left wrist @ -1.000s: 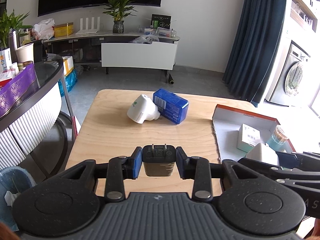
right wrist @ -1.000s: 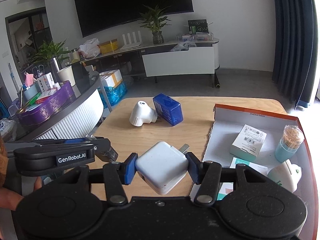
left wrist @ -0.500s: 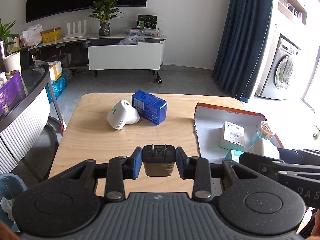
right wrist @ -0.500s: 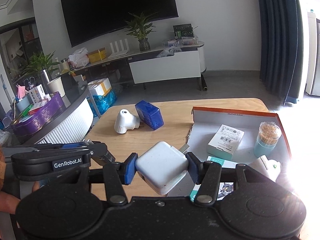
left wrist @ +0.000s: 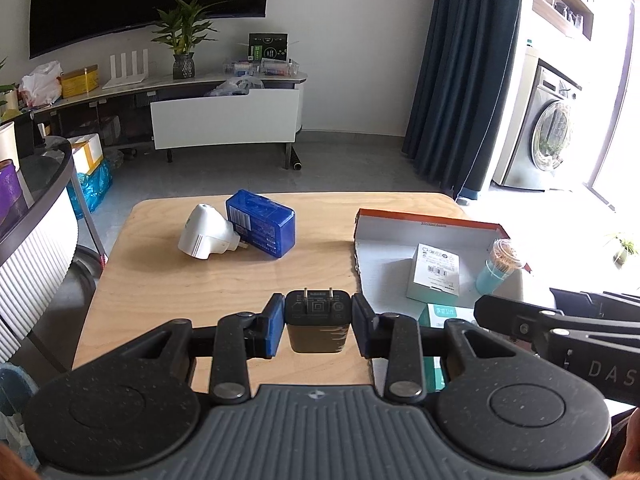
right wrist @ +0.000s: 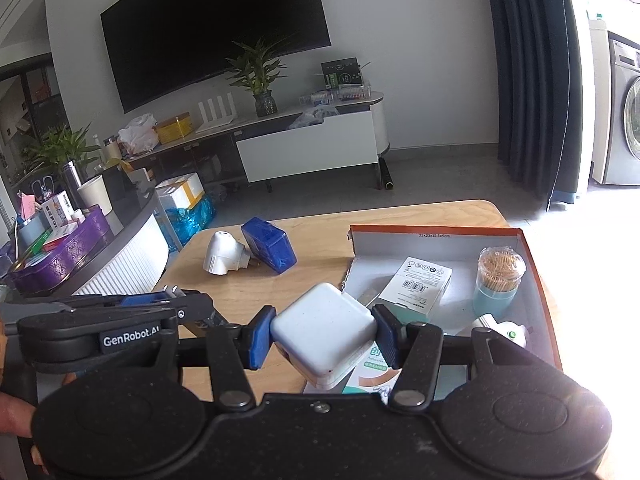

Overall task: Organize rigid objects
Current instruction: 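Carry black charger with left tool while right tool carries white charger cube over tray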

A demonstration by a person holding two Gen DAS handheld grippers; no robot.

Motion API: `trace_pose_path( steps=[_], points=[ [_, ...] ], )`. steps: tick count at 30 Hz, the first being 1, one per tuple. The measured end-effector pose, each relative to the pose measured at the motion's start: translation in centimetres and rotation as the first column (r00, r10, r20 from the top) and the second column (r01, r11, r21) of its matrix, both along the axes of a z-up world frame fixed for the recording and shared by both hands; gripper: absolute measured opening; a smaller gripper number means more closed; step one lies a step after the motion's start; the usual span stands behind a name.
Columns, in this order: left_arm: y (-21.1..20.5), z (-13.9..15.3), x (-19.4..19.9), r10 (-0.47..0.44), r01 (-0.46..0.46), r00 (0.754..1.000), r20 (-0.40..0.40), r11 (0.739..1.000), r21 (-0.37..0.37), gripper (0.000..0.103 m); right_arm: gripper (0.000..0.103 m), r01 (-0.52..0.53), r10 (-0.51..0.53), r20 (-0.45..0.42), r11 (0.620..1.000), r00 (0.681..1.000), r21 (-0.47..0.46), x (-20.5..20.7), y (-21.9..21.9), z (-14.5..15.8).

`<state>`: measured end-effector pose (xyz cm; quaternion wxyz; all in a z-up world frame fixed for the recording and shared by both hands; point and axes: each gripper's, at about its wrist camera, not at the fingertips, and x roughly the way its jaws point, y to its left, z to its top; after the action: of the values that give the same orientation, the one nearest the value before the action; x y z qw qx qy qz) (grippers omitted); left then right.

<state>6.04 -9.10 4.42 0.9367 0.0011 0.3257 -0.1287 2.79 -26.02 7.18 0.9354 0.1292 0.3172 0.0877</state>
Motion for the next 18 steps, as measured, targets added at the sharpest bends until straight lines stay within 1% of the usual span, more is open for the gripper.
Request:
trace_pose_path(
  steps=[18],
  points=[
    [-2.2, 0.4, -0.1, -0.046, 0.046, 0.999, 0.006, 0.999, 0.002, 0.036, 0.064, 0.053, -0.053, 0.014, 0.999, 0.998, 0.009, -0.6, -2.2, 0.3]
  ],
)
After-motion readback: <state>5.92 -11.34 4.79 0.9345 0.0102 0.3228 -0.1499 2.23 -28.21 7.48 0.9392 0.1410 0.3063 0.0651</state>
